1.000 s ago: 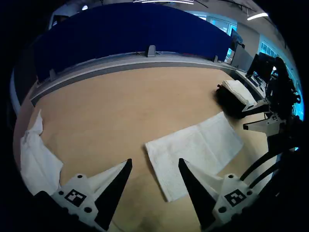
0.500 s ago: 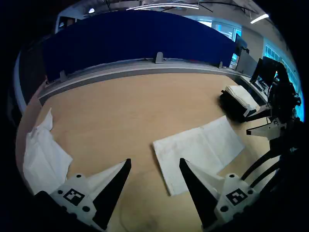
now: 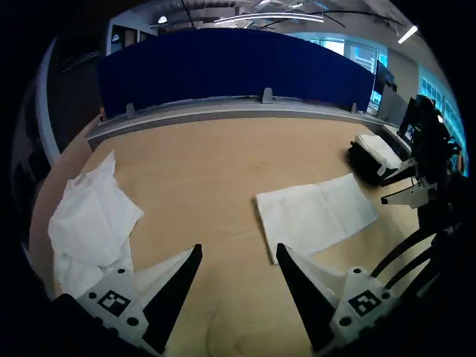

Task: Fold towel

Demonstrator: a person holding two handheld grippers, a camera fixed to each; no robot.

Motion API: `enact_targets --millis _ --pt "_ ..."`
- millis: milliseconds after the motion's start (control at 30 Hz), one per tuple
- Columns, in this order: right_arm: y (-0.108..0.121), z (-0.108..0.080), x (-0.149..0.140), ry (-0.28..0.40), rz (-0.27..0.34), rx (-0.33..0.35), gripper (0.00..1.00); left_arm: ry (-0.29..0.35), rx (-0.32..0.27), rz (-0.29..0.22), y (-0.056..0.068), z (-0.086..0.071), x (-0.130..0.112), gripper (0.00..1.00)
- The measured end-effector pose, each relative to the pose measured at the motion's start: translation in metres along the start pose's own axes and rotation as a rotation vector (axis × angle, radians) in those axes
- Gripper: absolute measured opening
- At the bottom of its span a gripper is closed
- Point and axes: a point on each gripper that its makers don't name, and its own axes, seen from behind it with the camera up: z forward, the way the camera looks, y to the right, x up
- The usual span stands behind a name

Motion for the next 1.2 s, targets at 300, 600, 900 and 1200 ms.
enact_targets --millis 300,600,900,1200 --pt "-0.004 0.000 -0.012 -0.038 -0.054 0.034 1.00 -0.011 0.059 -0.046 -0.015 -0.035 -0.030 0.93" --pt "-0.007 0.003 -0.028 -0.091 -0.120 0.046 1.00 -0.010 0.095 -0.082 -0.026 -0.058 -0.045 0.93" --pt "-0.010 0.009 -0.048 -0.143 -0.122 0.070 0.86 -0.011 0.107 -0.087 -0.032 -0.064 -0.048 0.93" --pt "-0.006 0.015 -0.060 -0.165 -0.097 0.059 0.64 -0.014 0.107 -0.093 -0.034 -0.068 -0.051 0.93"
